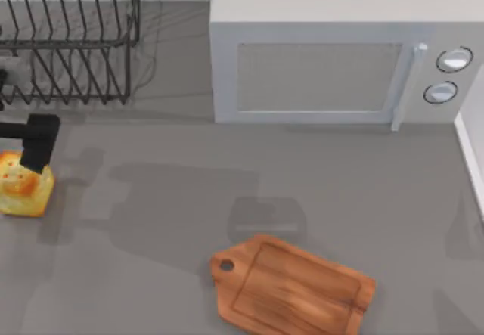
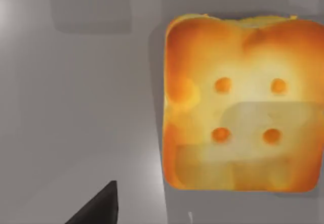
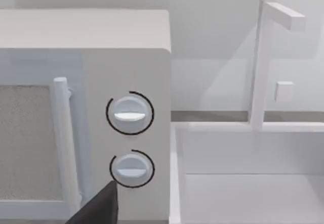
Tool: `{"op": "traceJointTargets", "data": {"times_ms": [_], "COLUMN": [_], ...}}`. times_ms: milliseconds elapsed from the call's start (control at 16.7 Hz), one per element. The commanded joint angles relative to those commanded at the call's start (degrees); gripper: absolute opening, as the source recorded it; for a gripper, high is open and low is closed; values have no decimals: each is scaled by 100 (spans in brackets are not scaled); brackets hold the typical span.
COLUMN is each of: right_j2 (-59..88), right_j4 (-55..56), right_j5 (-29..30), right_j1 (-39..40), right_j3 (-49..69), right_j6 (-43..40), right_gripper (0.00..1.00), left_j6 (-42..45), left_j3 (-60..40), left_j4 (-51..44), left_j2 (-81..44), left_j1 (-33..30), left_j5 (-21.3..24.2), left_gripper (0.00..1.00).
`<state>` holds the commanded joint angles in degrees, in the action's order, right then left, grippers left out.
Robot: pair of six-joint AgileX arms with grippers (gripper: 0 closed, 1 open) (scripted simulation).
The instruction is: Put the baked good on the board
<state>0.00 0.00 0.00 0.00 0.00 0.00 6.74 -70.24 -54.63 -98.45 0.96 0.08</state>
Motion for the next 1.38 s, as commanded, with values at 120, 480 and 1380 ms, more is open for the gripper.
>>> {"op": "traceJointTargets", "data": {"times_ms": [120,480,1380], "right_j2": [0,0,0], "right_j4": [0,0,0], "right_j5": [0,0,0], "right_j1": [0,0,0], "right_j3": [0,0,0], "right_j6": [0,0,0], "right_gripper": [100,100,100], "left_j6": [55,105,122], "left_j3": [-516,-1021,-131], "left_j4": [-348,-655,816], "left_j2": [-583,-1083,-1664], "left_j1": [-1,1,10], "left_j5": [3,1,4], "left_gripper": [100,100,100]}}
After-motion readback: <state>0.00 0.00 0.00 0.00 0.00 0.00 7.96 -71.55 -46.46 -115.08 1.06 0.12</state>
